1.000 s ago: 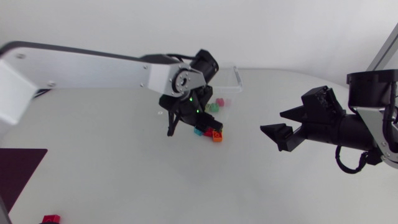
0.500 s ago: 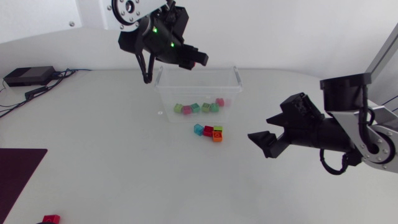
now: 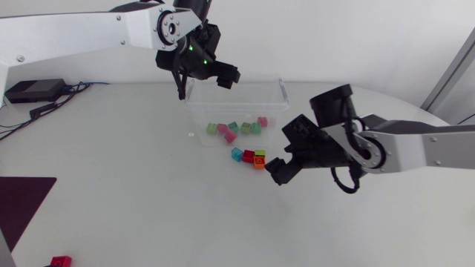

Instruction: Pick up the duplo bricks and place them in the container

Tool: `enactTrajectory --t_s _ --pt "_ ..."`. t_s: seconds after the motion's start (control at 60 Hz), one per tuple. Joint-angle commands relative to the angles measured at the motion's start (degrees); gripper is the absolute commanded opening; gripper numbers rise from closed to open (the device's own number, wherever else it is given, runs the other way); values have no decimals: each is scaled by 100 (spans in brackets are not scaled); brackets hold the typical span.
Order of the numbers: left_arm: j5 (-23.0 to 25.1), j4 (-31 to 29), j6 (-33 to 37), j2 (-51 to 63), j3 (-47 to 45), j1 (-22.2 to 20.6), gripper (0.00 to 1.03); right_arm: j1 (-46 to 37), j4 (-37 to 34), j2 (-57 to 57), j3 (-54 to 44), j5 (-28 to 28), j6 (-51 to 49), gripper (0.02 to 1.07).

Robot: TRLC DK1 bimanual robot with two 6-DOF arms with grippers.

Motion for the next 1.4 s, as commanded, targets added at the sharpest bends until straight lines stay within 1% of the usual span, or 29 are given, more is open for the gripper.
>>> enactTrajectory --t_s 0.0,0.067,0.317,0.4,0.5,0.55,0.633,0.7,0.733,0.767,0.817,0.833,0.917,0.967,1.0,1.183,1.35,1.383 --pt "3 42 86 -227 -89 70 98 149 -6 548 355 181 312 102" --pt "3 139 94 -482 -343 79 98 210 -137 864 583 225 435 102" --pt "3 508 191 -1730 -1468 123 98 403 -709 1875 1453 753 892 102" --pt "3 701 244 -2187 -1917 114 98 395 -902 2200 1761 823 980 97" --pt "3 921 288 -2802 -2497 97 98 439 -1175 2543 2130 1034 1085 97" --pt "3 1000 305 -3031 -2734 97 98 439 -1271 2710 2306 1174 1129 94" --pt "3 1123 393 -3479 -3244 62 98 447 -1421 2938 2561 1245 1191 94" --pt "3 1290 481 -3795 -3622 26 98 474 -1553 3070 2728 1245 1217 88" --pt "3 1290 507 -3901 -3745 26 98 483 -1596 3123 2798 1245 1226 86" --pt "3 1290 525 -4006 -3850 9 98 509 -1640 3184 2860 1262 1270 81" --pt "3 1264 569 -4120 -3991 -9 98 518 -1649 3246 2912 1280 1296 73" --pt "12 1246 604 -4191 -4079 -26 98 518 -1667 3290 2948 1289 1296 67" --pt "38 1202 666 -4323 -4290 -53 98 483 -1693 3351 3000 1289 1323 50" --pt "100 1158 710 -4402 -4430 -53 98 456 -1693 3351 3009 1289 1314 38" --pt "126 1158 745 -4446 -4518 -53 98 447 -1702 3360 3000 1289 1314 33" --pt "266 1026 1035 -4481 -4922 -141 98 342 -1781 3167 2781 1236 1296 31" --pt "319 1018 1290 -4481 -5265 -246 98 272 -1746 2499 2271 1254 1226 31" --pt "398 1018 1342 -4463 -5318 -246 98 263 -1755 2314 2183 1262 1200 31"
